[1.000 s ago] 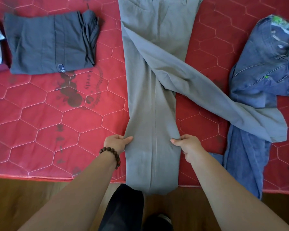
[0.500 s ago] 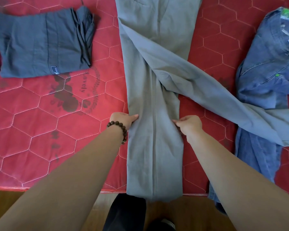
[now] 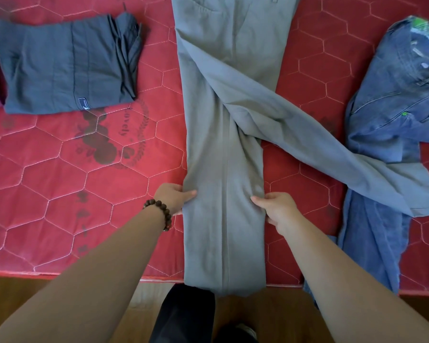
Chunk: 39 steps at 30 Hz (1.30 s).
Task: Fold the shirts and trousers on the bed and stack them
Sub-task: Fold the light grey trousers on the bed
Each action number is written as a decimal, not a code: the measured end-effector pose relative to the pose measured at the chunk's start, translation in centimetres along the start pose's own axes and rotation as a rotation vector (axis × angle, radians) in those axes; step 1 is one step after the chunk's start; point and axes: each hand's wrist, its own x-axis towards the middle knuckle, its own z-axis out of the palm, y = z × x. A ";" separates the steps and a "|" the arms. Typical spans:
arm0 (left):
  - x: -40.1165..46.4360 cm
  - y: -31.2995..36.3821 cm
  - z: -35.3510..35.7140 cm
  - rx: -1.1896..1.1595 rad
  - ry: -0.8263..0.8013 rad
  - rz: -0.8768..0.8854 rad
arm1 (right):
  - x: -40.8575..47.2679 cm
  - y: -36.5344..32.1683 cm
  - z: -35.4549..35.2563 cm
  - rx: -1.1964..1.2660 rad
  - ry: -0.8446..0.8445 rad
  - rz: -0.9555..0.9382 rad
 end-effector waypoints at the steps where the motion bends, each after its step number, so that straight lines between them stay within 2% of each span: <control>1: 0.1 -0.4 -0.1 -0.016 0.053 0.023 | -0.1 0.4 -0.1 0.022 0.026 -0.044; 3: 0.0 -0.9 0.0 -0.040 0.133 0.056 | -0.1 1.0 -0.2 0.041 0.124 -0.116; 5: -0.7 -1.5 0.7 0.003 0.140 0.073 | -0.1 1.8 -0.2 0.035 0.137 -0.132; 10: -4.0 -5.5 1.7 0.006 -0.112 -0.071 | -2.8 6.2 -0.3 -0.066 -0.151 -0.026; 16: -7.4 -12.6 2.3 0.192 -0.074 -0.100 | -6.9 12.3 -1.4 -0.076 -0.251 0.023; 19: -9.0 -15.1 2.4 0.314 -0.016 -0.053 | -8.0 14.6 -2.1 -0.090 -0.246 0.015; 22: -10.4 -16.0 2.5 0.412 0.052 -0.041 | -8.8 15.7 -2.7 -0.222 -0.217 -0.002; 26: -11.1 -15.3 1.9 0.604 0.068 -0.118 | -9.2 15.2 -3.2 -0.562 -0.234 0.053; 28: -11.0 -14.4 1.8 0.628 0.172 -0.033 | -9.2 14.2 -3.3 -0.695 -0.148 -0.010; 29: -10.9 -13.8 1.9 0.568 0.246 0.044 | -9.0 13.6 -3.3 -0.763 -0.037 -0.102; 31: -10.5 -12.0 2.6 0.456 0.427 0.275 | -8.7 12.0 -2.7 -0.806 0.213 -0.385; 33: -9.2 -9.6 3.6 0.457 0.544 0.529 | -7.9 9.7 -1.4 -0.753 0.389 -0.757; 35: -7.1 -6.8 4.6 0.517 0.564 0.720 | -5.8 7.4 0.4 -0.753 0.462 -0.987; 39: -2.5 -0.9 6.2 0.799 0.441 0.979 | -0.8 1.8 3.4 -0.900 0.420 -1.106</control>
